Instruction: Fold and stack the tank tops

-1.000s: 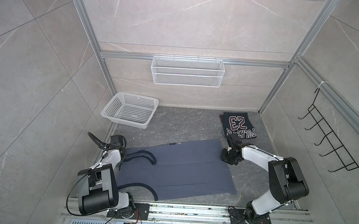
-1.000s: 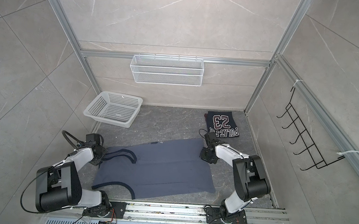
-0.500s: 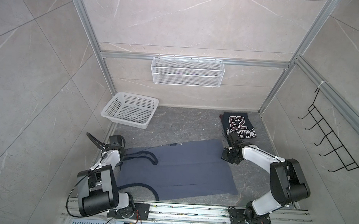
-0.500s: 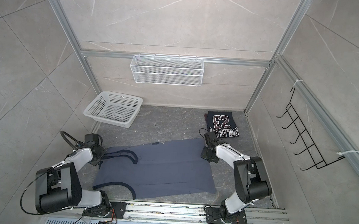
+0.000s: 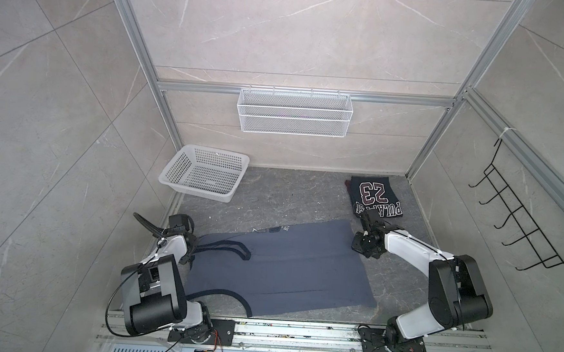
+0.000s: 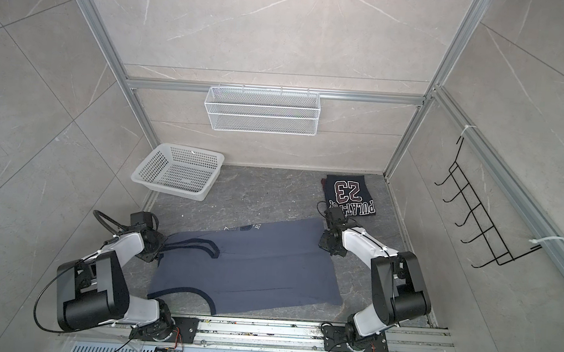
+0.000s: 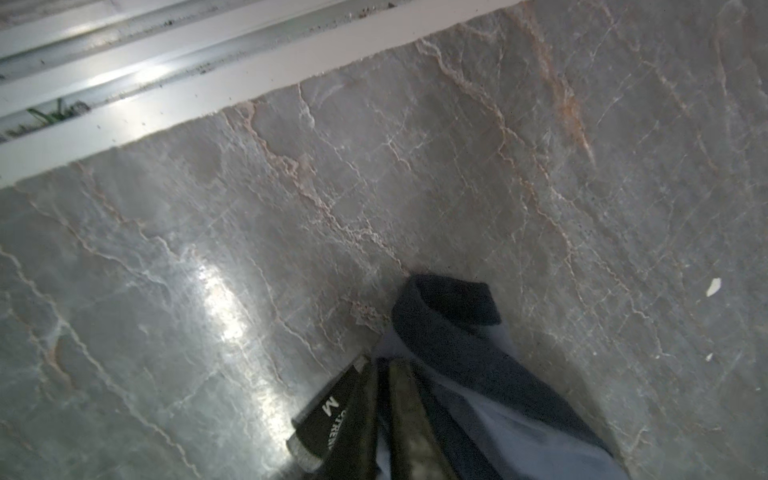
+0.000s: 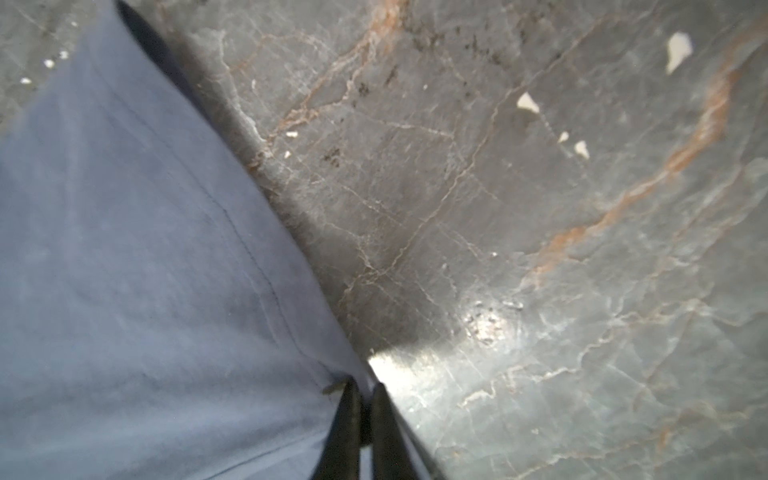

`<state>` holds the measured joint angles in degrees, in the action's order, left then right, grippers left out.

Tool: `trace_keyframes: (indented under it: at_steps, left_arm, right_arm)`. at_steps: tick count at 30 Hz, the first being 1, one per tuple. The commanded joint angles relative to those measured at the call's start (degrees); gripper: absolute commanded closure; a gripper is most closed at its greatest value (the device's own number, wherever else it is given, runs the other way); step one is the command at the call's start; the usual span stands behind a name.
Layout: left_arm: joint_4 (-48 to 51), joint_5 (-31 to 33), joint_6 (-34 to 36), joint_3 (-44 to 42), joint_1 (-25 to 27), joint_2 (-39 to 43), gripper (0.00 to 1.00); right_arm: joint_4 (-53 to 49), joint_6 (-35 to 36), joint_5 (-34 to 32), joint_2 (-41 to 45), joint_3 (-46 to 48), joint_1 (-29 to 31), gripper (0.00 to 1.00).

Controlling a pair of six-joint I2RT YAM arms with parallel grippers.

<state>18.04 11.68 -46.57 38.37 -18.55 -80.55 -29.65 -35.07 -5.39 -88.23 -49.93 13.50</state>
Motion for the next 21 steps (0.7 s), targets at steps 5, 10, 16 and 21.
trace_keyframes:
  at_steps: [5, 10, 16, 21]
  left_arm:
    - [6.57, 0.8, 3.05, 3.64, 0.17, 10.95, 0.39]
    - [13.03, 4.08, 2.52, 3.87, 9.4, 22.27, 0.25]
    - [18.41, -5.1, 4.64, 8.51, 28.5, 16.01, 0.3]
    - [20.48, -8.41, 3.54, 11.89, 41.22, 6.33, 0.34]
  right_arm:
    - [-6.82, 4.01, -4.05, 8.53, -2.51, 1.88, 0.49]
    - [-9.35, 4.25, -4.83, 11.78, -3.97, 5.04, 0.45]
    - [-7.79, 4.28, -3.49, 12.47, -2.99, 5.11, 0.45]
    - [-7.0, 4.24, -3.41, 10.73, -2.9, 5.09, 0.45]
